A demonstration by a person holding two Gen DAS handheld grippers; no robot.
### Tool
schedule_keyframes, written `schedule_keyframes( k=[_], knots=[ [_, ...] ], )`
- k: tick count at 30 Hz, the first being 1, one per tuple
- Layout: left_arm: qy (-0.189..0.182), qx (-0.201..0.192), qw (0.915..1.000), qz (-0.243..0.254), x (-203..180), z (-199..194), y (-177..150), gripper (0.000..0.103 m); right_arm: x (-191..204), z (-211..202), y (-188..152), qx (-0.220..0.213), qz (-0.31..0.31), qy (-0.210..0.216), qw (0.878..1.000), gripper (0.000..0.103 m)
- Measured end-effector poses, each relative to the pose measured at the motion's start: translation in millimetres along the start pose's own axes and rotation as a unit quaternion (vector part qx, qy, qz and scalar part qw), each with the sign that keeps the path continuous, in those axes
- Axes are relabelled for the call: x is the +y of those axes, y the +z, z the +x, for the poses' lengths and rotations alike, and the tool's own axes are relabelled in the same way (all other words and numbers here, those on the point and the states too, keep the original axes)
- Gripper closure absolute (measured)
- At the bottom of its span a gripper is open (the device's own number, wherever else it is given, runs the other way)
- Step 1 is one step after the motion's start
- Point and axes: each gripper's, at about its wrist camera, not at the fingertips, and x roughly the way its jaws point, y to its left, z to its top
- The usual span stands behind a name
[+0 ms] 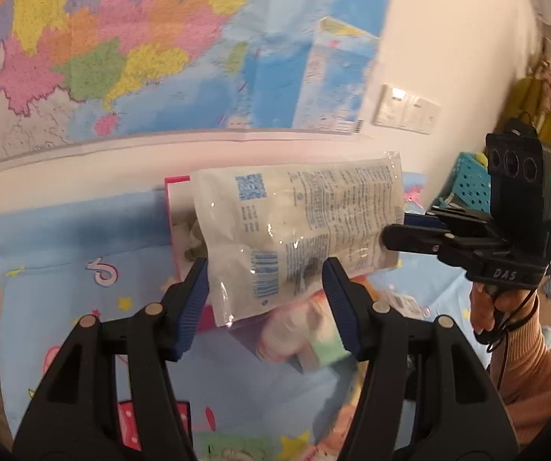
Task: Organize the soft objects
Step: 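Lower the clear bag into the pink box and open both grippers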
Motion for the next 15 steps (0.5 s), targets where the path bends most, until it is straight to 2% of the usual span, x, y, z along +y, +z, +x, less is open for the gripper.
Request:
schedule_keyframes(
  k=[4,10,15],
  knots=[
    [0.017,0.035,0.9991,-0.017,13.6,37.6,5.0,0.041,-28.3,33.1,6.5,0.031,0.03,0.006,0.999,0.084],
    [0.032,0.095,0.9941,-0.042,32.2,86.4,-2.4,0.042,-59.2,74.1,-3.0,0.085,0.061,0.002,0.994,0.084],
    [0.039,0.111,0.992,-0.046,31.7,97.8,-2.6,0.042,-75.7,96.3,-6.0,0.124,0.084,0.0,0.989,0.083]
  ],
)
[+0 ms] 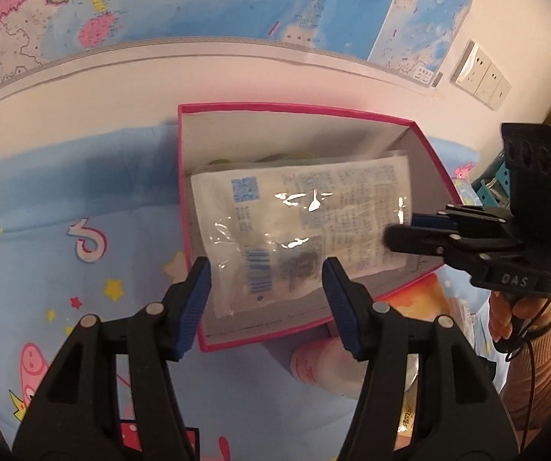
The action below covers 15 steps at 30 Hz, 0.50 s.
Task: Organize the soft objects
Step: 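Lower the clear bag into the pink box and open both grippers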
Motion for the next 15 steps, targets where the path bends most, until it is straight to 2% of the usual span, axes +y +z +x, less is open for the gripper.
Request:
schedule_keyframes(
  k=[8,10,15],
  knots=[
    [0.013,-0.001,0.9999,-0.003,-1.2,0.5,5.1,0.042,-14.4,31.4,4.9,0.074,0.032,-0.02,0.997,0.069],
    [0.019,-0.007,0.9998,0.0,-3.1,-2.2,5.7,0.042,-16.3,35.1,4.5,0.079,0.038,-0.024,0.996,0.069],
    [0.031,-0.015,0.9994,0.003,-2.4,-6.6,3.5,0.041,-18.5,42.1,3.1,0.087,0.046,-0.033,0.995,0.059]
  ],
)
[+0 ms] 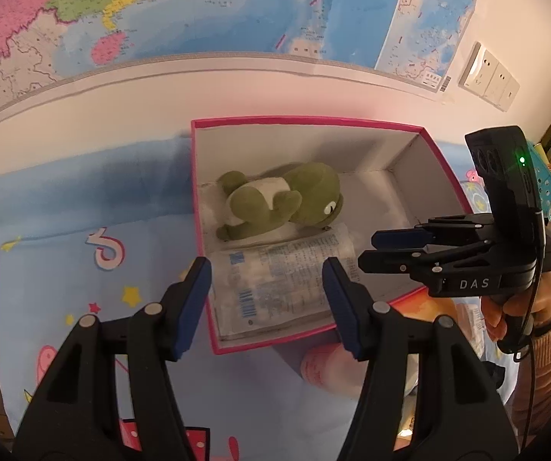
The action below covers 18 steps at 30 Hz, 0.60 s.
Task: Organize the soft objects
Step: 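Lower the clear bag into the pink box and open both grippers, then reach both grippers to the white barcode packet on the pile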
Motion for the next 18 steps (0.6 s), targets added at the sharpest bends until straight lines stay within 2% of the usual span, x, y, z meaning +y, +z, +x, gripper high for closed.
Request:
schedule_keyframes(
  k=[3,9,14,18],
  knots=[
    [-0.005,-0.011,0.9999,-0.003,3.0,-3.9,-3.9,0.041,-1.2,-1.5,-4.8,-0.005,0.001,0.008,1.0,0.059],
    [-0.039,-0.063,0.9973,-0.008,2.2,-33.6,-25.6,0.041,4.9,-40.4,-26.5,-0.075,-0.005,0.017,0.997,0.056],
    [-0.081,-0.108,0.9904,0.028,-22.4,-67.6,-51.4,0.035,7.5,-94.6,-69.0,-0.138,-0.013,0.023,0.99,0.05],
    [-0.107,-0.113,0.9846,0.079,-57.5,-78.9,-68.3,0.034,-6.6,-127.8,-113.6,-0.161,0.005,0.02,0.987,0.046]
  ],
)
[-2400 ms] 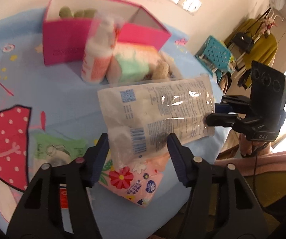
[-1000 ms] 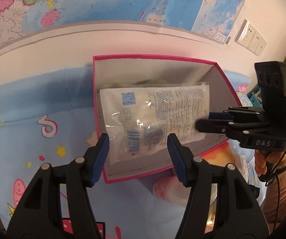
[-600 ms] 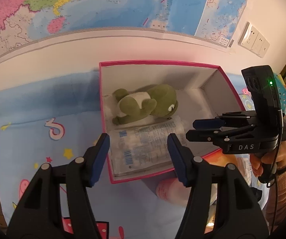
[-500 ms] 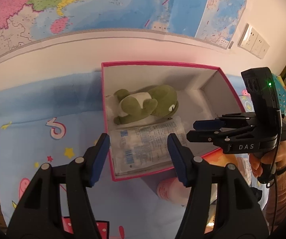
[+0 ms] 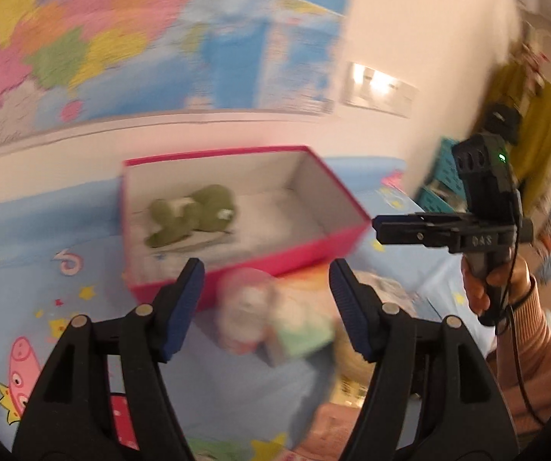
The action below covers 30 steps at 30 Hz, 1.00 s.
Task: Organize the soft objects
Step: 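Reach both grippers to the white barcode packet on the pile, then grasp the white barcode packet with both grippers and lift it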
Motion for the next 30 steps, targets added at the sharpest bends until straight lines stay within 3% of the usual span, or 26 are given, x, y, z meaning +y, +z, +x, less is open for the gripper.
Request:
schedule_keyframes(
  k=[4,9,15,22,26,27,29,30],
  knots=[
    [-0.058,0.032,0.9972,0.033,-40.2,14.8,-11.3,0.034,-17.4,-17.8,-34.5,0.008,0.039,-0.033,0.999,0.045],
    [-0.091,0.088,0.9901,0.062,-80.0,46.3,-25.4,0.034,-60.5,-36.8,-84.1,0.023,0.116,-0.049,0.992,0.045],
    [-0.096,0.151,0.981,0.076,-107.4,80.4,-38.9,0.034,-78.8,-38.1,-111.1,0.026,0.155,-0.024,0.987,0.045],
    [-0.097,0.186,0.9757,0.063,-114.9,100.4,-38.9,0.034,-82.0,-27.1,-122.4,0.041,0.164,0.019,0.985,0.045],
    [-0.105,0.194,0.9738,0.055,-117.0,106.7,-35.0,0.035,-86.9,-24.7,-122.0,0.028,0.169,0.047,0.984,0.044],
    [-0.105,0.195,0.9737,0.054,-117.2,108.2,-34.2,0.039,-87.2,-24.7,-121.8,0.024,0.169,0.053,0.984,0.044],
    [-0.087,0.2,0.9743,0.056,-117.8,113.0,-34.5,0.057,-87.7,-25.3,-122.1,0.016,0.167,0.062,0.984,0.045],
    [-0.082,0.201,0.9744,0.056,-117.0,112.5,-35.5,0.06,-87.9,-25.7,-123.0,0.013,0.168,0.063,0.984,0.047]
  ],
)
